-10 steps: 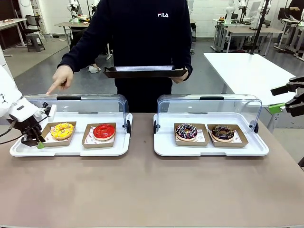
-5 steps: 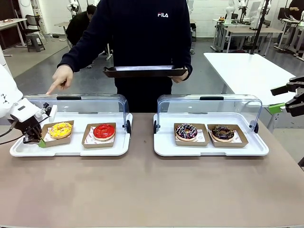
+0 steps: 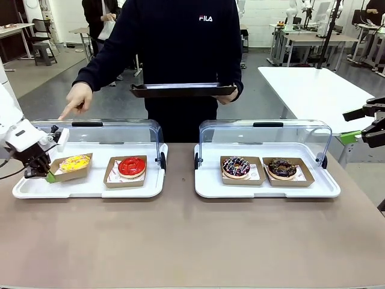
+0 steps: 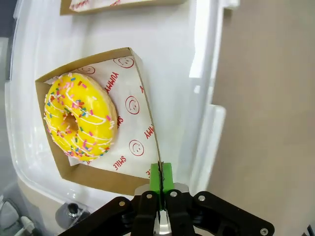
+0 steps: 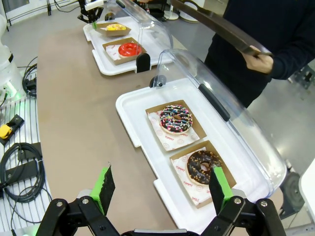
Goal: Provide the desired donut to the person.
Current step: Pick up and lift the Paper togo box containing the Donut pointed at by the person.
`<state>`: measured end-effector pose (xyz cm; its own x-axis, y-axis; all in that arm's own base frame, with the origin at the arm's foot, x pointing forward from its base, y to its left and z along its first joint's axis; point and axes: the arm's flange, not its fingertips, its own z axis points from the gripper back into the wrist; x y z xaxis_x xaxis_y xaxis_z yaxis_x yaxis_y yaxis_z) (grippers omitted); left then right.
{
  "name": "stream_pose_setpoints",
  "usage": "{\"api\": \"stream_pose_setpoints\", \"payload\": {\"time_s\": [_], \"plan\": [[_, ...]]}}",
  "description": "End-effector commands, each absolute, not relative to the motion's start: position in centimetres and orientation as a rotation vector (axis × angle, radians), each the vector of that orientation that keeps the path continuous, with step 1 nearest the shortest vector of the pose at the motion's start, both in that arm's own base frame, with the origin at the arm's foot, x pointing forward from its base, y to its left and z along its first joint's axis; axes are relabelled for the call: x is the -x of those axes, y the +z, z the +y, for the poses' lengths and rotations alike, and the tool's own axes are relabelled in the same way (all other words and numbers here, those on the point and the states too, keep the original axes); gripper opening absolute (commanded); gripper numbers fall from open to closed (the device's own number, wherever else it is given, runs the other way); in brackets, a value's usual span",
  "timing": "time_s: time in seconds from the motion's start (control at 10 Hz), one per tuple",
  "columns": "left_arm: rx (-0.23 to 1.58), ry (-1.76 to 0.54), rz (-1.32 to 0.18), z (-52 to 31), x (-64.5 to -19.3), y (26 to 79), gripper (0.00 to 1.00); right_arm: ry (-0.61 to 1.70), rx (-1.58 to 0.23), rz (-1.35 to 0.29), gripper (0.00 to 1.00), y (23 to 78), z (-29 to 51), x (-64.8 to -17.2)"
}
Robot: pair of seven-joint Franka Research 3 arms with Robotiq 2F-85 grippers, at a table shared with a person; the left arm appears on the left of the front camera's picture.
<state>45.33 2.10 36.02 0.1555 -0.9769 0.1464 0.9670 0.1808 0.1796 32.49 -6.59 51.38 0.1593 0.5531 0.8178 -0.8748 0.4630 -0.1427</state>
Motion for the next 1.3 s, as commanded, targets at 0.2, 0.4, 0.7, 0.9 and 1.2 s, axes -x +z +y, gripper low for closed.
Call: {"api": "stream_pose_setpoints", "payload": {"time_s": [0.2,0.4,0.7,0.9,1.2], "plan": [[-0.004,-1.475,-0.240,3.1,-36.0,39.3,0.00,1.069,-0.425,-0.975,1.00,51.3,-6.6,-32.8],[-0.076,-1.488,-0.255,3.3,-32.0,41.8,0.00,1.069,-0.425,-0.975,1.00,51.3,-6.6,-32.8],[-0.101,-1.549,-0.311,3.0,-27.2,46.4,0.00,1.069,-0.425,-0.975,1.00,51.3,-6.6,-32.8],[-0.210,-1.557,-0.380,2.8,-25.6,49.5,0.00,1.069,-0.425,-0.975,1.00,51.3,-6.6,-32.8],[-0.266,-1.549,-0.471,2.8,-26.7,50.6,0.00,1.069,-0.425,-0.975,1.00,51.3,-6.6,-32.8]]}}
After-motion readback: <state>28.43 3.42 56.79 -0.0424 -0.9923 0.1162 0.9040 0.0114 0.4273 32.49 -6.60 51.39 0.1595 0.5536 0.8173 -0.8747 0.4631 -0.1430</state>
